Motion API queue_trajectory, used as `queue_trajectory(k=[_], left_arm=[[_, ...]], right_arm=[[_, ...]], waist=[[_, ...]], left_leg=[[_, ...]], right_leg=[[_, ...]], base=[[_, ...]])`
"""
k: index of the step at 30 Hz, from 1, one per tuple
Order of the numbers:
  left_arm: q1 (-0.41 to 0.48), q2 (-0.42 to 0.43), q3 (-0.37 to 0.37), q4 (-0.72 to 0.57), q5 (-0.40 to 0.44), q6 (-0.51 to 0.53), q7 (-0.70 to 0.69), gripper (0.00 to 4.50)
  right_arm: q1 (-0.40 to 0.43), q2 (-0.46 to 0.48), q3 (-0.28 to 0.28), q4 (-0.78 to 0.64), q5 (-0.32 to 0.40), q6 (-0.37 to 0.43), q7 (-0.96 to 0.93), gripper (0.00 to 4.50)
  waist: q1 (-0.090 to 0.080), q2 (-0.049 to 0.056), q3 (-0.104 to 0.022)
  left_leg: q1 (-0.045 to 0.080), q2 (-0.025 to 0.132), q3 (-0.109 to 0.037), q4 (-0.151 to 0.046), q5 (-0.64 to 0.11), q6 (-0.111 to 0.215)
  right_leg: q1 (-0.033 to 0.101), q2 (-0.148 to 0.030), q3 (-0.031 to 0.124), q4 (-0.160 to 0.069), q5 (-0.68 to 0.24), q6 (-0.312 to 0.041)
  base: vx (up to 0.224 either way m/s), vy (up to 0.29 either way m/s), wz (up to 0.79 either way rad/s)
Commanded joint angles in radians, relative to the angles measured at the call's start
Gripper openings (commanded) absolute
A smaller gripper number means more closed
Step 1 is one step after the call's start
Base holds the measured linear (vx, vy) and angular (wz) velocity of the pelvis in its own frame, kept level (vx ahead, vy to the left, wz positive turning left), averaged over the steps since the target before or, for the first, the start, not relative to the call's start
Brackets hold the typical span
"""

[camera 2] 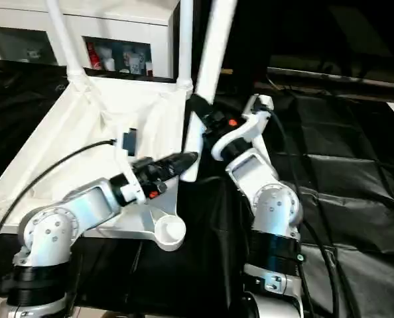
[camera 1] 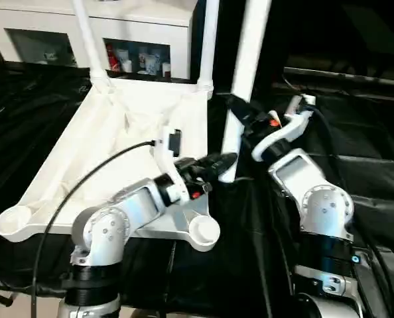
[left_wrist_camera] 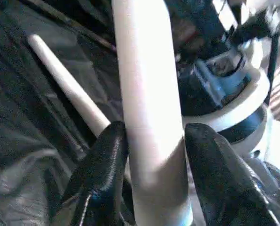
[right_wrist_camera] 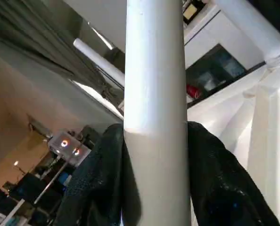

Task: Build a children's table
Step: Pick table leg

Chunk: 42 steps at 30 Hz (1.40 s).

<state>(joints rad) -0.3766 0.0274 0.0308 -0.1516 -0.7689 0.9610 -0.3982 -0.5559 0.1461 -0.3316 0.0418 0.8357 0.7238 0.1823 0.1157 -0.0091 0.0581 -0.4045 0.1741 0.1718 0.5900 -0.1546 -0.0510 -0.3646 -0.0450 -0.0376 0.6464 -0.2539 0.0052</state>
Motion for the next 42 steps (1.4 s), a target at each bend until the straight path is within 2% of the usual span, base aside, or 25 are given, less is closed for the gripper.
queue_trajectory(k=[1, 2, 3, 4, 6, 7, 9, 15, 16, 19, 22, 23, 26, 28, 29, 30, 32, 33, 34, 35, 36, 37, 39, 40, 42], left_arm=[[-0.021, 0.000, -0.024, -0.001, 0.009, -0.007, -0.001, 2.04], [-0.020, -0.002, -0.012, 0.006, 0.006, -0.011, 0.006, 1.92], [-0.019, -0.004, -0.005, 0.011, 0.006, -0.013, 0.012, 1.85], [-0.020, -0.008, 0.006, 0.016, 0.006, -0.013, 0.021, 1.86], [-0.021, -0.009, 0.016, 0.019, 0.005, -0.008, 0.027, 1.73], [-0.024, -0.006, 0.025, 0.024, 0.007, -0.011, 0.028, 1.62], [-0.024, 0.006, 0.030, 0.031, 0.009, -0.017, 0.021, 1.52], [-0.014, 0.026, 0.036, 0.013, 0.002, -0.033, 0.002, 1.43], [-0.016, 0.046, 0.036, 0.007, 0.009, -0.039, -0.014, 1.43], [-0.021, 0.079, 0.032, -0.001, 0.024, -0.047, -0.037, 1.43], [-0.031, 0.161, 0.012, -0.011, 0.056, -0.073, -0.107, 1.43], [-0.045, 0.219, 0.010, -0.013, 0.072, -0.081, -0.143, 1.43], [-0.065, 0.282, 0.017, -0.006, 0.088, -0.091, -0.180, 1.42], [-0.067, 0.293, 0.018, -0.005, 0.090, -0.092, -0.186, 1.42], [-0.076, 0.346, 0.017, 0.006, 0.104, -0.105, -0.220, 1.41], [-0.076, 0.346, 0.017, 0.006, 0.104, -0.105, -0.220, 1.41], [-0.086, 0.391, 0.020, 0.022, 0.127, -0.123, -0.240, 1.41], [-0.091, 0.412, 0.021, 0.033, 0.139, -0.132, -0.248, 1.41], [-0.094, 0.433, 0.018, 0.039, 0.148, -0.137, -0.261, 1.41], [-0.096, 0.471, 0.001, 0.041, 0.171, -0.147, -0.285, 1.41], [-0.097, 0.494, -0.011, 0.040, 0.184, -0.153, -0.300, 1.41], [-0.097, 0.513, -0.022, 0.038, 0.192, -0.151, -0.313, 1.41], [-0.101, 0.534, -0.034, 0.035, 0.200, -0.144, -0.325, 1.41], [-0.105, 0.549, -0.043, 0.029, 0.204, -0.129, -0.332, 1.41], [-0.110, 0.567, -0.053, 0.020, 0.206, -0.108, -0.341, 1.41]], right_arm=[[-0.038, 0.059, 0.017, 0.001, 0.021, -0.018, 0.004, 1.46], [-0.041, 0.058, 0.019, 0.008, 0.021, -0.020, 0.006, 1.46], [-0.041, 0.057, 0.020, 0.012, 0.020, -0.022, 0.007, 1.46], [-0.041, 0.055, 0.023, 0.014, 0.019, -0.022, 0.009, 1.46], [-0.041, 0.052, 0.028, 0.013, 0.017, -0.022, 0.013, 1.46], [-0.042, 0.049, 0.030, 0.011, 0.017, -0.023, 0.014, 1.46], [-0.042, 0.047, 0.031, 0.009, 0.021, -0.026, 0.011, 1.46], [-0.025, 0.029, 0.062, -0.003, 0.007, -0.033, 0.014, 1.46], [-0.023, 0.026, 0.069, -0.007, 0.003, -0.037, 0.020, 2.02], [-0.021, 0.024, 0.073, -0.012, 0.006, -0.041, 0.026, 2.35], [-0.006, 0.005, 0.086, -0.036, 0.023, -0.002, 0.038, 2.58], [0.007, -0.041, 0.098, -0.041, -0.009, 0.012, 0.032, 2.62], [0.026, -0.127, 0.080, -0.030, -0.054, -0.004, 0.046, 2.63], [0.030, -0.141, 0.074, -0.029, -0.059, -0.008, 0.050, 2.63], [0.040, -0.217, 0.051, -0.025, -0.079, -0.017, 0.073, 2.63], [0.040, -0.217, 0.051, -0.025, -0.079, -0.017, 0.073, 2.63], [0.047, -0.294, 0.053, -0.027, -0.118, -0.025, 0.103, 2.63], [0.049, -0.329, 0.066, -0.031, -0.152, -0.042, 0.121, 2.63], [0.053, -0.365, 0.091, -0.036, -0.201, -0.069, 0.137, 2.92], [0.055, -0.437, 0.171, -0.041, -0.330, -0.157, 0.164, 2.92], [0.056, -0.483, 0.226, -0.043, -0.417, -0.218, 0.180, 2.99], [0.051, -0.528, 0.285, -0.037, -0.506, -0.281, 0.177, 3.05], [0.029, -0.591, 0.367, -0.014, -0.634, -0.375, 0.163, 3.30], [-0.006, -0.635, 0.417, 0.016, -0.741, -0.460, 0.127, 3.39], [-0.052, -0.696, 0.485, 0.051, -0.882, -0.576, 0.092, 3.50]], waist=[[0.003, -0.004, -0.070], [0.006, 0.009, -0.071], [0.004, 0.007, -0.070], [0.004, 0.014, -0.071], [0.005, 0.010, -0.072], [0.003, 0.003, -0.071], [0.003, 0.008, -0.072], [0.002, 0.011, -0.071], [0.002, 0.012, -0.071], [0.001, 0.013, -0.071], [0.001, 0.016, -0.073], [0.000, 0.017, -0.074], [0.002, 0.014, -0.073], [0.005, 0.015, -0.072], [0.009, 0.008, -0.072], [0.012, 0.009, -0.073], [0.018, 0.005, -0.073], [0.017, 0.005, -0.073], [0.018, 0.004, -0.073], [0.022, 0.002, -0.073], [0.021, 0.001, -0.072], [0.020, 0.002, -0.071], [0.017, 0.001, -0.069], [0.016, -0.003, -0.070], [0.012, -0.003, -0.070]], left_leg=[[0.033, 0.053, -0.022, -0.073, -0.145, -0.078], [0.033, 0.052, -0.023, -0.071, -0.133, -0.078], [0.032, 0.052, -0.023, -0.071, -0.134, -0.078], [0.034, 0.052, -0.024, -0.071, -0.140, -0.083], [0.034, 0.052, -0.024, -0.071, -0.140, -0.085], [0.033, 0.052, -0.022, -0.071, -0.140, -0.082], [0.033, 0.051, -0.023, -0.071, -0.140, -0.079], [0.035, 0.052, -0.023, -0.072, -0.146, -0.082], [0.034, 0.052, -0.023, -0.072, -0.148, -0.083], [0.035, 0.052, -0.025, -0.073, -0.150, -0.085], [0.037, 0.051, -0.026, -0.074, -0.149, -0.087], [0.038, 0.051, -0.026, -0.074, -0.144, -0.092], [0.044, 0.051, -0.022, -0.072, -0.149, -0.109], [0.042, 0.051, -0.021, -0.073, -0.156, -0.112], [0.042, 0.051, -0.020, -0.073, -0.152, -0.111], [0.041, 0.050, -0.020, -0.071, -0.142, -0.111], [0.038, 0.048, -0.019, -0.068, -0.122, -0.104], [0.038, 0.047, -0.018, -0.067, -0.120, -0.101], [0.037, 0.046, -0.017, -0.066, -0.119, -0.097], [0.034, 0.048, -0.019, -0.065, -0.116, -0.098], [0.033, 0.046, -0.018, -0.064, -0.106, -0.103], [0.033, 0.046, -0.016, -0.064, -0.105, -0.108], [0.037, 0.047, -0.015, -0.062, -0.124, -0.100], [0.037, 0.045, -0.013, -0.060, -0.116, -0.091], [0.038, 0.045, -0.012, -0.058, -0.109, -0.088]], right_leg=[[0.030, -0.092, 0.044, -0.079, 0.038, -0.069], [0.028, -0.093, 0.044, -0.075, 0.050, -0.071], [0.026, -0.091, 0.044, -0.077, 0.053, -0.071], [0.026, -0.089, 0.043, -0.076, 0.058, -0.070], [0.029, -0.091, 0.043, -0.075, 0.075, -0.072], [0.029, -0.089, 0.043, -0.076, 0.075, -0.073], [0.028, -0.090, 0.043, -0.075, 0.067, -0.073], [0.026, -0.089, 0.043, -0.075, 0.058, -0.074], [0.027, -0.089, 0.043, -0.076, 0.056, -0.074], [0.026, -0.089, 0.043, -0.077, 0.054, -0.068], [0.024, -0.086, 0.042, -0.074, 0.056, -0.054], [0.025, -0.085, 0.042, -0.073, 0.062, -0.050], [0.020, -0.083, 0.042, -0.072, 0.070, -0.045], [0.021, -0.086, 0.043, -0.072, 0.051, -0.049], [0.023, -0.087, 0.043, -0.073, 0.042, -0.051], [0.025, -0.088, 0.043, -0.072, 0.045, -0.051], [0.027, -0.086, 0.043, -0.072, 0.058, -0.044], [0.027, -0.086, 0.044, -0.071, 0.058, -0.045], [0.026, -0.087, 0.044, -0.073, 0.046, -0.049], [0.028, -0.092, 0.042, -0.074, 0.027, -0.052], [0.031, -0.089, 0.042, -0.076, 0.019, -0.047], [0.027, -0.088, 0.044, -0.074, 0.008, -0.045], [0.023, -0.092, 0.045, -0.075, -0.016, -0.071], [0.027, -0.089, 0.045, -0.074, -0.010, -0.092], [0.024, -0.087, 0.043, -0.071, -0.010, -0.121]], base=[[0.000, 0.000, 0.00], [0.000, 0.000, 0.00], [0.000, 0.000, 0.00], [0.000, 0.000, 0.00], [0.000, 0.000, 0.00], [0.000, 0.000, 0.00], [0.000, 0.000, 0.00], [0.000, 0.000, 0.00], [0.000, 0.000, 0.00], [0.000, 0.000, 0.00], [0.000, 0.000, 0.00], [0.000, 0.000, 0.00], [0.000, 0.000, 0.00], [0.000, 0.000, 0.00], [0.000, 0.000, 0.00], [0.000, 0.000, 0.00], [0.000, 0.000, 0.00], [0.000, 0.000, 0.00], [0.000, 0.000, 0.00], [0.000, 0.000, 0.00], [0.000, 0.000, 0.00], [0.000, 0.000, 0.00], [0.000, 0.000, 0.00], [0.000, 0.000, 0.00], [0.000, 0.000, 0.00]])
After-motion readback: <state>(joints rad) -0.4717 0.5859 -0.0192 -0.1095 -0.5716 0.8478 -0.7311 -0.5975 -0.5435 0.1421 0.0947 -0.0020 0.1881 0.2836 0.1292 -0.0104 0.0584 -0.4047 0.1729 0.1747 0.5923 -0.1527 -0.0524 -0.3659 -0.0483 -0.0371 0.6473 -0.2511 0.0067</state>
